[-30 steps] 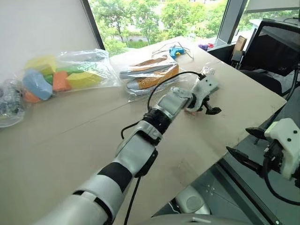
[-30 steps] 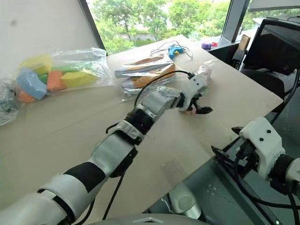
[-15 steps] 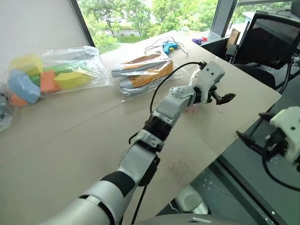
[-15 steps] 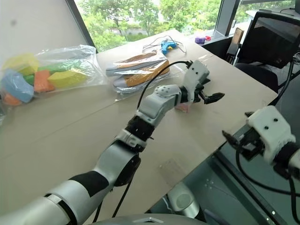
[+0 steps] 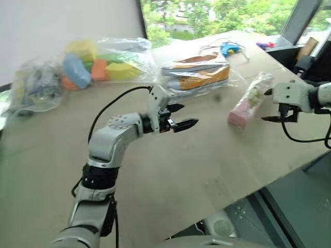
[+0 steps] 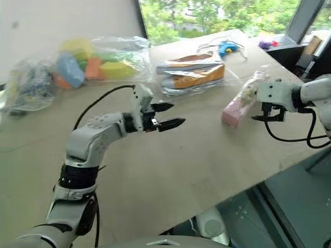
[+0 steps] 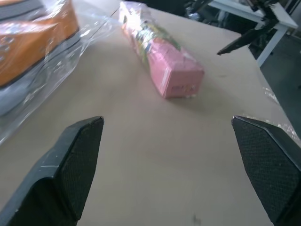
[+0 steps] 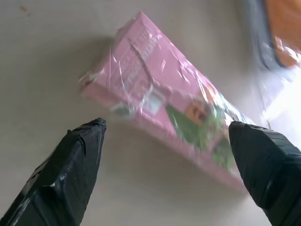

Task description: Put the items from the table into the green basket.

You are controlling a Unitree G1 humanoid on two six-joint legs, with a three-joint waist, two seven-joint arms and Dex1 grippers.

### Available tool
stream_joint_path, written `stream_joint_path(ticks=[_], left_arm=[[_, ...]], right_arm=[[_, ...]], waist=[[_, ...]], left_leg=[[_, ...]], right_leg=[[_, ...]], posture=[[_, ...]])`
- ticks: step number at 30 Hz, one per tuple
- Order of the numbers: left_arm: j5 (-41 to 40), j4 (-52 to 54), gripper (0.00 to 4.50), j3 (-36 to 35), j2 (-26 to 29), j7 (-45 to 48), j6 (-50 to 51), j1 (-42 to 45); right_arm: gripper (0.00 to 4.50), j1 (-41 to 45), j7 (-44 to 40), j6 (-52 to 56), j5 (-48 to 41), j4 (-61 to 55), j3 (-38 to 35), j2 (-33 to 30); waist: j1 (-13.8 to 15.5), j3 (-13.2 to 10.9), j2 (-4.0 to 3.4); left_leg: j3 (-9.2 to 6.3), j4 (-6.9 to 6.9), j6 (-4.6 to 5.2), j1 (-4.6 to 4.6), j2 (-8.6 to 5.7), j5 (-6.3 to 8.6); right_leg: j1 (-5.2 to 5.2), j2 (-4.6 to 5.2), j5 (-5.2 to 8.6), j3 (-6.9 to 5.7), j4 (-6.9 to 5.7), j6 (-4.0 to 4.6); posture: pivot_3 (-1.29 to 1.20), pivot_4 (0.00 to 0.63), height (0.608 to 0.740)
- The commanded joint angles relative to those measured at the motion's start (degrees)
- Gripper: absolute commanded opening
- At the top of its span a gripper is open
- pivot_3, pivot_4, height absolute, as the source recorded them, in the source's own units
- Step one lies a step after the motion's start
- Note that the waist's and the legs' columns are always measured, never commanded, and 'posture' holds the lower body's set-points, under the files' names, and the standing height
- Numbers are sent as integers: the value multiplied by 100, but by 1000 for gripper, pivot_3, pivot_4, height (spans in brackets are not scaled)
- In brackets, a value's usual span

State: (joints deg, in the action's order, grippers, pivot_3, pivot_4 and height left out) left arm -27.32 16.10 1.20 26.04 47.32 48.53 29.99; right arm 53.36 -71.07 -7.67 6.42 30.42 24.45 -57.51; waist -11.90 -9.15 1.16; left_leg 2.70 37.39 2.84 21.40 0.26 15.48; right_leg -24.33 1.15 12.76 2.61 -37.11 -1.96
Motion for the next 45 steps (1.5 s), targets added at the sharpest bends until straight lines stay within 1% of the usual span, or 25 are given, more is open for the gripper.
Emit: stream_joint_path(ticks=[1,2,4,8,10,15,17,20,24,31,37,40,42,45], left_arm=[[-559,645,4472,-295,174,114,191,-156],[-709,796,4472,-348,232,139,252,-248],[-1004,1045,4472,-478,241,38,389,-382],[-1213,1257,4472,-503,217,-237,448,-464],[-1388,1340,4472,-541,158,-375,507,-473],[-1597,1481,4472,-519,184,-588,530,-545],[-1662,1531,4472,-512,187,-665,528,-583],[-1836,1602,4472,-514,183,-741,551,-653],[-2035,1715,4472,-435,213,-795,588,-699],[-2283,1805,4472,-408,346,-830,643,-725],[-2406,1912,4472,-423,400,-1047,631,-847],[-2439,1928,4500,-465,397,-1193,611,-908],[-2394,1899,4500,-499,428,-1288,557,-955],[-2152,1749,4500,-638,509,-1430,355,-1139]], right_arm=[[4500,678,-339,-890,636,948,209,192],[4500,823,-433,-1099,765,1212,277,246],[4500,1151,-488,-1561,1136,1798,444,341],[4500,1590,-576,-2094,1664,2600,628,467],[4500,1728,-679,-2293,1824,2873,679,516],[4500,2088,-1499,-2365,1976,3267,683,570],[4500,2208,-1889,-2230,1885,3317,629,561],[4500,2345,-2143,-2132,1861,3394,617,554],[4500,2324,-2089,-2254,2055,3531,721,548],[4500,2154,-1763,-2602,2613,3963,1079,674],[4500,1986,-1314,-2596,3039,4227,1259,771],[3697,1928,-936,-2390,3116,4300,1211,884],[2871,1915,-1064,-2306,2914,4317,1018,1006],[1454,1972,-1538,-2128,2284,4190,496,1355]], waist=[[264,3,-5],[378,3,-5],[575,3,-5],[902,3,-5],[982,3,-5],[1008,3,-5],[989,2,-6],[977,2,-7],[1005,2,-7],[1078,2,-7],[1145,1,-9],[1195,1,-9],[1216,2,-8],[1198,2,-8]], left_leg=[[2,4,-4,43,0,-2],[4,8,-6,70,0,-2],[6,12,-9,90,-1,1],[2,25,-11,101,-4,2],[-1,34,-11,101,-4,1],[-15,64,-10,101,-4,1],[-17,66,-10,101,-4,1],[-18,67,-11,98,-3,1],[-26,72,-11,101,-2,1],[-36,83,-11,101,-3,1],[-53,86,-13,102,-3,0],[-69,89,-17,103,-4,-3],[-70,90,-17,102,-6,-3],[-78,93,-19,100,-6,-4]], right_leg=[[-41,3,-4,2,-4,7],[-71,7,-11,2,-6,15],[-88,20,-14,-6,1,19],[-87,36,-22,-26,11,30],[-81,37,-28,-32,10,38],[-65,38,-33,-47,4,45],[-65,37,-34,-49,0,45],[-66,34,-33,-49,-10,45],[-65,34,-33,-57,-13,46],[-56,35,-32,-68,-13,47],[-48,35,-32,-83,-12,48],[-41,38,-31,-98,-8,50],[-38,39,-31,-99,-8,50],[-30,38,-31,-106,-6,51]], posture=[[-47,149,740],[-32,152,740],[-14,154,740],[1,155,740],[4,155,740],[19,156,740],[25,158,740],[24,157,740],[30,157,740],[52,160,740],[82,160,740],[87,159,740],[89,156,740],[88,154,740]])
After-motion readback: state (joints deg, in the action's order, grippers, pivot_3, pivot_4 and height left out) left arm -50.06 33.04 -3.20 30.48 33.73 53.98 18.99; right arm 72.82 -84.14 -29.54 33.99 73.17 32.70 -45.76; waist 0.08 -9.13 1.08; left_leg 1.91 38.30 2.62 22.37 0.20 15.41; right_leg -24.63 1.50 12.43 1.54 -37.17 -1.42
